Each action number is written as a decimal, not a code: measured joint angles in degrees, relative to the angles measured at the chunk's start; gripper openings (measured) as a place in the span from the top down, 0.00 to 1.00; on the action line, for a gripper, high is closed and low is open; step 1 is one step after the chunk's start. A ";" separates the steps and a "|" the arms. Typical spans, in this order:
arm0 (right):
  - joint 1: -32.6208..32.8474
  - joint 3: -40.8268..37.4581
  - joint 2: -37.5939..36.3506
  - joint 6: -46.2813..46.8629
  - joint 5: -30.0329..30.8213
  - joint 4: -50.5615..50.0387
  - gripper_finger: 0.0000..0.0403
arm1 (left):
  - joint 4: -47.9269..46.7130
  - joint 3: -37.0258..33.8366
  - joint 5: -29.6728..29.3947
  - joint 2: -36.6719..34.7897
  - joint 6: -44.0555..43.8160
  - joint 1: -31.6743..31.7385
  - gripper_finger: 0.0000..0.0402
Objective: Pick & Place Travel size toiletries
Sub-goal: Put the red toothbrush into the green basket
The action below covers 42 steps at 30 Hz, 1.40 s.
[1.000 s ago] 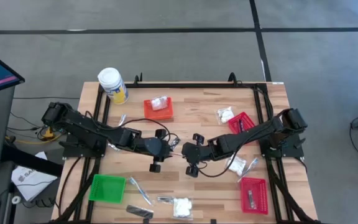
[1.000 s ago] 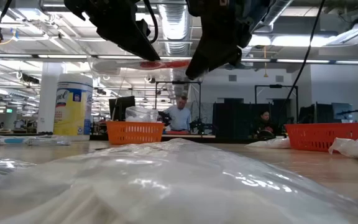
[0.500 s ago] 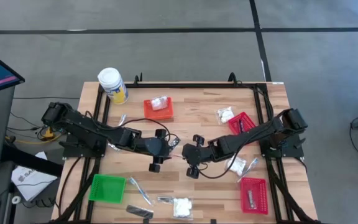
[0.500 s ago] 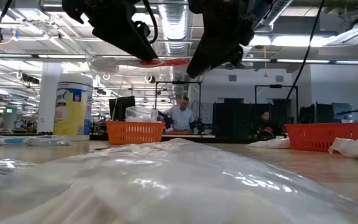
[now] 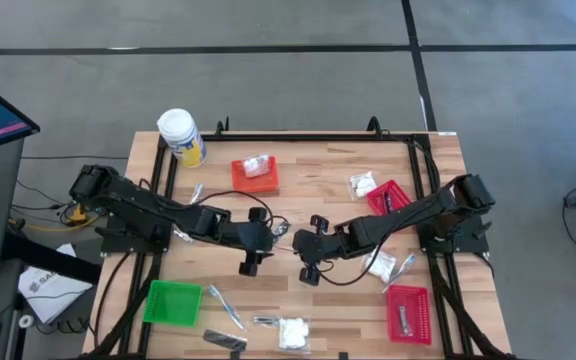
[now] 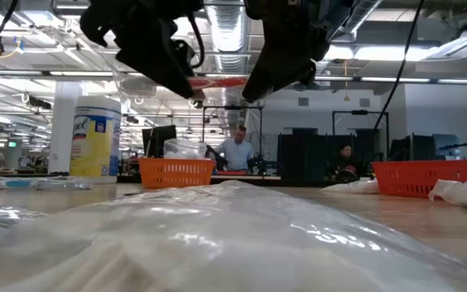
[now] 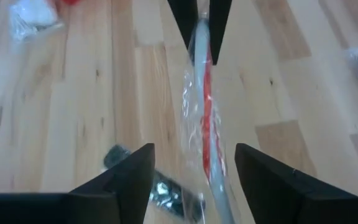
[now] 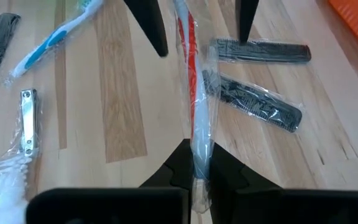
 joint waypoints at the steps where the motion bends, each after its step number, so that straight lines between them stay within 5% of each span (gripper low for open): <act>1: 0.13 0.00 0.00 0.00 0.00 0.00 0.97 | 0.04 0.01 0.18 0.61 -0.54 0.00 0.47; 20: -0.08 -0.04 -0.04 0.12 0.00 -0.47 0.97 | 4.63 0.07 0.62 1.23 -1.30 0.04 0.66; 29: -0.08 -0.04 -0.04 0.00 0.19 -0.48 0.96 | 3.97 0.07 1.06 1.23 -2.46 0.04 0.95; 32: -0.08 -0.07 -0.04 -0.18 0.19 -0.44 0.95 | 3.88 0.07 1.05 1.23 -2.70 0.09 0.95; 42: 2.88 -0.04 -1.43 -4.13 0.12 2.50 0.68 | -3.72 0.04 -4.53 -4.59 -10.81 -0.21 0.96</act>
